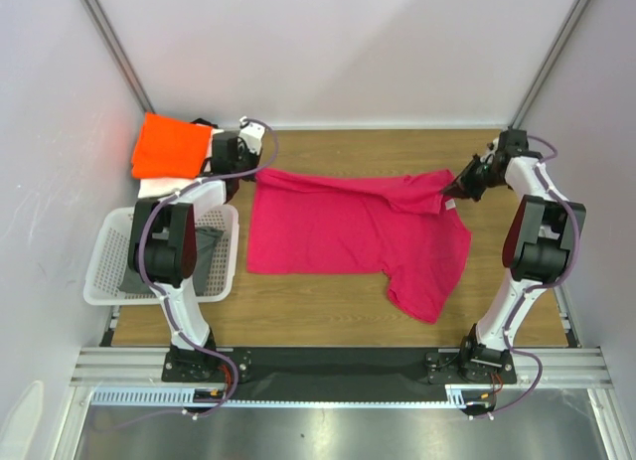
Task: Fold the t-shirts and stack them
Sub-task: Fold the tshirt
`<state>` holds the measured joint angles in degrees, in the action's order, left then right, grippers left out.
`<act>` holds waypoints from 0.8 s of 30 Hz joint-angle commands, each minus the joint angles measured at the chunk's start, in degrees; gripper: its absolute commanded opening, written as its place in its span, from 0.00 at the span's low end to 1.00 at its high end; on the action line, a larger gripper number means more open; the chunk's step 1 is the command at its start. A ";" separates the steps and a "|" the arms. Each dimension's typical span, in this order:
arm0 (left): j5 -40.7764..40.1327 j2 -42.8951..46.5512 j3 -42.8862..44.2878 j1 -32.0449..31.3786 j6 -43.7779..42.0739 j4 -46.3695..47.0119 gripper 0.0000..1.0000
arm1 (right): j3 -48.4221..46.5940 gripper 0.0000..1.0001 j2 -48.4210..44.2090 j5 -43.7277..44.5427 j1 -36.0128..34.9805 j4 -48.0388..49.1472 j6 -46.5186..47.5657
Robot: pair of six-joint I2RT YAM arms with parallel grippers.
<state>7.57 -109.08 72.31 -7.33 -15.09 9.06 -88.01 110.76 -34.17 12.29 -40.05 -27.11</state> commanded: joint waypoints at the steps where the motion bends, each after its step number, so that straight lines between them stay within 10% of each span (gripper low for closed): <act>1: 1.30 3.17 -0.77 -0.22 -2.31 -2.02 0.00 | 2.22 0.00 -2.22 2.26 0.45 -3.88 1.71; 6: 1.13 2.99 -0.07 -0.40 -2.84 -7.03 0.09 | 1.79 0.05 -2.13 5.34 0.54 -6.53 3.99; 12: 3.41 4.83 3.44 -0.40 -0.12 -12.40 0.80 | -4.44 0.80 -4.06 5.43 0.45 -9.87 6.63; 24: -4.93 4.58 10.73 -3.29 35.72 -21.00 0.80 | -4.45 0.75 -0.74 11.15 -1.31 7.18 1.80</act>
<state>7.09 -104.12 80.29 -8.51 6.85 -5.98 -91.61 108.09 -26.11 11.79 -38.92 -23.92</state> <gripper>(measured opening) 0.810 0.761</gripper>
